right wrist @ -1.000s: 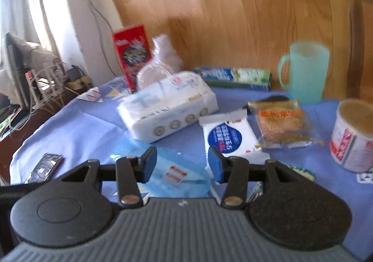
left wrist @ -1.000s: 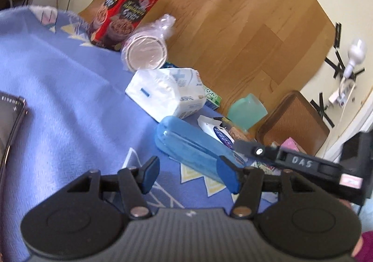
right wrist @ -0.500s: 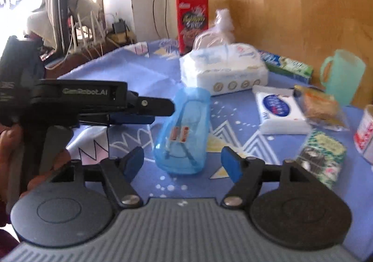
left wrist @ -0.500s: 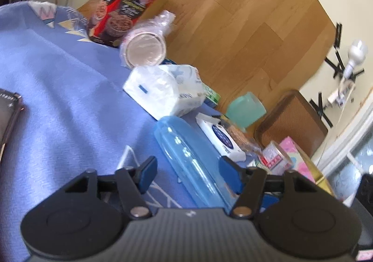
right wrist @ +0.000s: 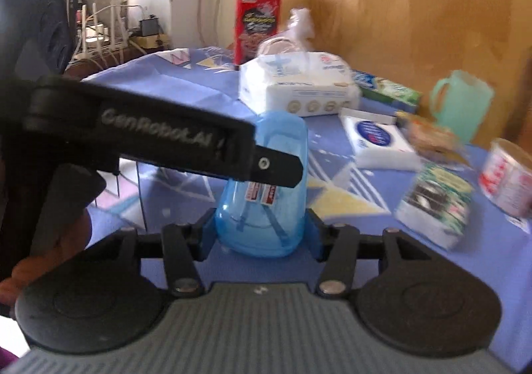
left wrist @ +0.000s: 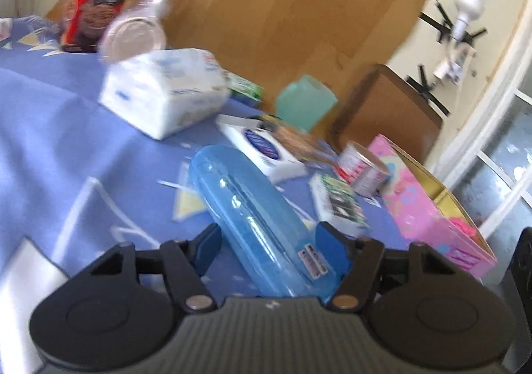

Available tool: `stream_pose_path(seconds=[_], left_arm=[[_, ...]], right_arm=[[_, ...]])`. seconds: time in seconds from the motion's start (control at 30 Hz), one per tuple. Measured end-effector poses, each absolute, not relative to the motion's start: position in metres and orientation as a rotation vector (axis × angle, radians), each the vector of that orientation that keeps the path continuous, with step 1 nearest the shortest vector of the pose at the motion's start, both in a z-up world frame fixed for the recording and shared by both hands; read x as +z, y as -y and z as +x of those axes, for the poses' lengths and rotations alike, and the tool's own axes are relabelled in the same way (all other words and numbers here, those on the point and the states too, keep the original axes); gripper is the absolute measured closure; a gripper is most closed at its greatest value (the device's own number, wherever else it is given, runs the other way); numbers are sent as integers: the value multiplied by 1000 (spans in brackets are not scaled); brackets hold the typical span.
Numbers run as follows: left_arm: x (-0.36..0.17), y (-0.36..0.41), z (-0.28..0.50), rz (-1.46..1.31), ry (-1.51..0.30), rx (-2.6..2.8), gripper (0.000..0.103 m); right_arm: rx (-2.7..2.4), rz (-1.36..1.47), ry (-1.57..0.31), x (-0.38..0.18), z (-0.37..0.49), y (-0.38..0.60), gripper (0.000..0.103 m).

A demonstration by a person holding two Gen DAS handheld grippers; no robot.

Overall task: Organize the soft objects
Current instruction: 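Take the blue case with the left gripper and lower it into the tin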

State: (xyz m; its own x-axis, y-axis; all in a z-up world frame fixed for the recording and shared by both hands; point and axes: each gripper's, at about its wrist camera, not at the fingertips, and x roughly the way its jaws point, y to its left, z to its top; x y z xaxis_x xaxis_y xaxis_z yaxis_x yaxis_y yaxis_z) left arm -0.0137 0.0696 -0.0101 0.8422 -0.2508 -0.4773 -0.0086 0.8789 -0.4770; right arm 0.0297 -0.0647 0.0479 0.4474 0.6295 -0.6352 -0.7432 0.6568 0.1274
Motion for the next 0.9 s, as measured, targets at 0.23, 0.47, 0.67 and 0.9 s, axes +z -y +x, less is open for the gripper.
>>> stream_pose_path(seconds=[0.23,0.47,0.67,0.9], left_arm=[[22,-14,3,-395,-522,-239,39],[60,64,43,-282,-478,-387,39],[77,139,86,-205,-464,-496,41],[64,195,140,-111,-521,-489,38]], right_arm=[[709,-119,-602,62,19,115,47],[526,-60,-491,83,30,178,47],[363,-42,-440,93,54,236,47],[209,-3,-468,73,97,275,46]])
